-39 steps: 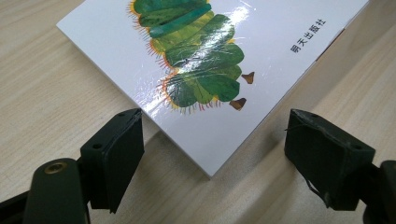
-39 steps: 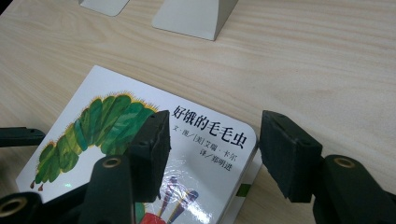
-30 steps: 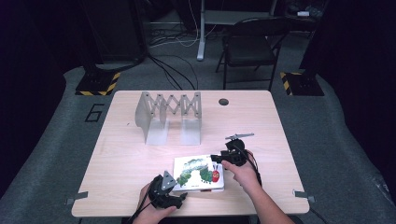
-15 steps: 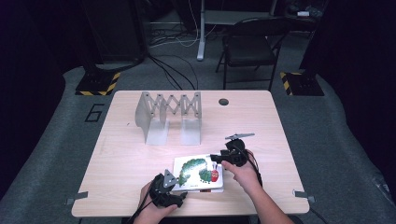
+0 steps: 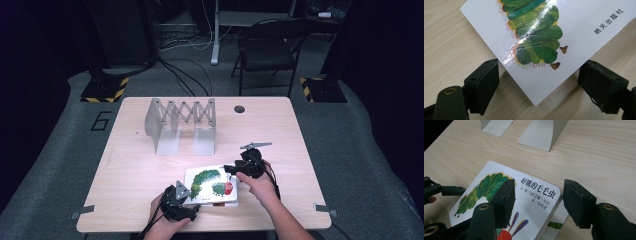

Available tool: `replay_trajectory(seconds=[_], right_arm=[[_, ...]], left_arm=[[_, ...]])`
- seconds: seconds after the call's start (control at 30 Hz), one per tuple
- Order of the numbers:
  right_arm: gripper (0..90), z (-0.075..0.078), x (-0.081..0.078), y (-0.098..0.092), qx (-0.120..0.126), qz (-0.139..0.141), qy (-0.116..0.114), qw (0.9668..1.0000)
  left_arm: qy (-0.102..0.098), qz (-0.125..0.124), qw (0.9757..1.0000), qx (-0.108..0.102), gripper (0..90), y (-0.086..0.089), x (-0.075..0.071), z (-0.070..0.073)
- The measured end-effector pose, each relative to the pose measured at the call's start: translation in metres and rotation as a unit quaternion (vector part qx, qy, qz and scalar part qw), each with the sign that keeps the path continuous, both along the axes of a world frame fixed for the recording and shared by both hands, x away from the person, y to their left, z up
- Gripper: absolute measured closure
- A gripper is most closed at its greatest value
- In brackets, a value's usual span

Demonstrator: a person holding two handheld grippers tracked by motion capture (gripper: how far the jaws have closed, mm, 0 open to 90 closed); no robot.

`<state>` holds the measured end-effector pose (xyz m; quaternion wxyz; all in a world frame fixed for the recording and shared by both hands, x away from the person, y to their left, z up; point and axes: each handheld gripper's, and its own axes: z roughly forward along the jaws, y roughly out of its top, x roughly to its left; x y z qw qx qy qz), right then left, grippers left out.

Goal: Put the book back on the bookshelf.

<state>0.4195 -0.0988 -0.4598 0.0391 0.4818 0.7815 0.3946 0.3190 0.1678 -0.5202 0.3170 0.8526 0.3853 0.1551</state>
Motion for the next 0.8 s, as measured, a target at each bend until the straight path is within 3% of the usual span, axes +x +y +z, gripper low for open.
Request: replay_trajectory(seconds=[0.47,0.8], right_arm=[[43.2,0.0034,-0.0014,0.0006,0.004,-0.001,0.006,1.0000],[43.2,0.0020,-0.0005,0.0009,-0.004,0.004,-0.008,0.9999]], left_arm=[[0.002,0.002,1.0000,0.005,15.8,-0.0012,0.0023,0.0007],[-0.002,0.006,1.0000,0.004,16.1,-0.0018,0.0008,0.0003]])
